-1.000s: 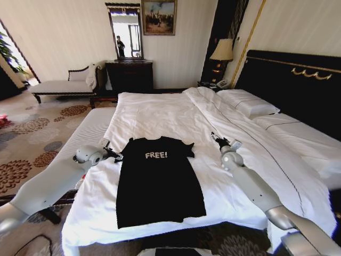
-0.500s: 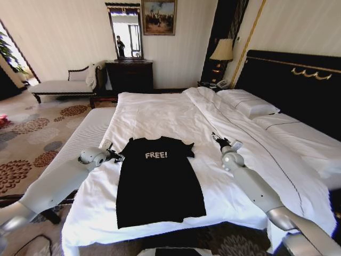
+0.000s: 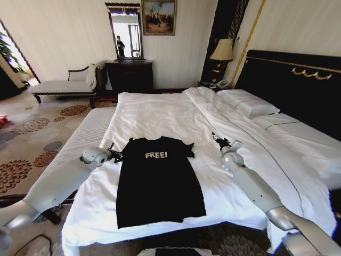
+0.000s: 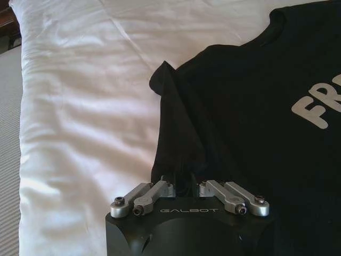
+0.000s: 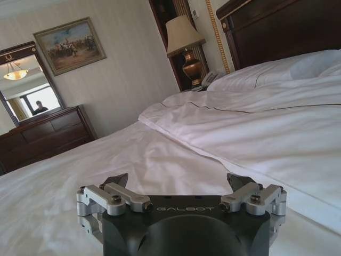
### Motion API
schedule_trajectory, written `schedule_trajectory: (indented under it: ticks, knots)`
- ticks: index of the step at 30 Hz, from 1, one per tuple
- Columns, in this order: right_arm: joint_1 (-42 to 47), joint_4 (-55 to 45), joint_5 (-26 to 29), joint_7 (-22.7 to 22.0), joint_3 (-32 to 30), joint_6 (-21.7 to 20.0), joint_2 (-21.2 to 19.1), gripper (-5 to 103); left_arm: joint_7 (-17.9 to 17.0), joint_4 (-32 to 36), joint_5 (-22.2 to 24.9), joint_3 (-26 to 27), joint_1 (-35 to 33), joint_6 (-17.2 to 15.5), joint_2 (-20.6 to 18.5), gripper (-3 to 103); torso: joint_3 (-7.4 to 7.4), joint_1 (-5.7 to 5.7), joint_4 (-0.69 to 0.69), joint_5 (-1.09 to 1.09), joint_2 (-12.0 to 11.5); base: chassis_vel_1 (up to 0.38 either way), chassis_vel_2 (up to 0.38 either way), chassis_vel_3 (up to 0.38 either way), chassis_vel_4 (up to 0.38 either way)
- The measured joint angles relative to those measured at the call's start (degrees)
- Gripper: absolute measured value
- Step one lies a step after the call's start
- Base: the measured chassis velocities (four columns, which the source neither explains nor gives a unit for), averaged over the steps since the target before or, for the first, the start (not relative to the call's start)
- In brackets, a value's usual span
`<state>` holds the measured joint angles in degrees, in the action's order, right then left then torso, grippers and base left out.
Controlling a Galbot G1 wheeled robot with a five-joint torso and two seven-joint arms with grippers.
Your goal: Fold the clothes on the bed.
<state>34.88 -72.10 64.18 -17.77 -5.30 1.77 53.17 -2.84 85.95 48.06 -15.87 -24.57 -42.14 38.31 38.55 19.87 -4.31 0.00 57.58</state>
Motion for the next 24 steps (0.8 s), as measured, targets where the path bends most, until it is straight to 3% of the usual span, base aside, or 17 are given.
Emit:
schedule_trajectory:
  ticks: [2,6,10,15,19,24]
  knots:
    - [0.06,0.05,-0.07,0.00,0.00,0.00,-0.01,100,-0.02,-0.08,0.02,0.00,0.14,0.00,0.26,10,0.00,0.00,0.00,0.00,0.00,0.000,0.000,0.000,0.000]
    - [0.23,0.08,-0.23,0.00,-0.05,0.00,-0.01,100,-0.03,-0.23,0.08,0.26,0.39,0.00,0.33,0,0.00,0.00,-0.01,0.00,0.00,0.000,0.000,0.000,0.000]
    - [0.31,0.08,-0.32,0.00,-0.11,0.02,0.02,100,-0.03,-0.27,0.15,1.84,0.06,-0.01,0.30,0,0.00,0.00,-0.01,0.00,0.00,0.000,0.000,0.000,0.000]
    - [0.26,0.06,-0.46,0.01,-0.12,0.06,0.21,100,-0.06,-0.98,0.54,10.53,-3.33,0.00,-0.72,0,0.00,0.00,0.01,0.02,0.00,0.000,0.000,0.000,0.000]
    - [0.23,0.07,-0.64,0.01,0.02,0.08,0.39,100,-0.03,-2.26,0.67,14.37,-5.30,-0.01,-1.07,0,0.00,0.00,0.01,-0.01,0.00,0.000,0.000,0.000,0.000]
    - [0.18,0.01,-0.85,-0.12,0.36,0.10,0.57,100,0.40,-4.90,-1.16,16.42,-7.28,0.39,-1.24,0,0.00,0.00,0.00,-0.01,0.00,0.000,0.000,0.000,0.000]
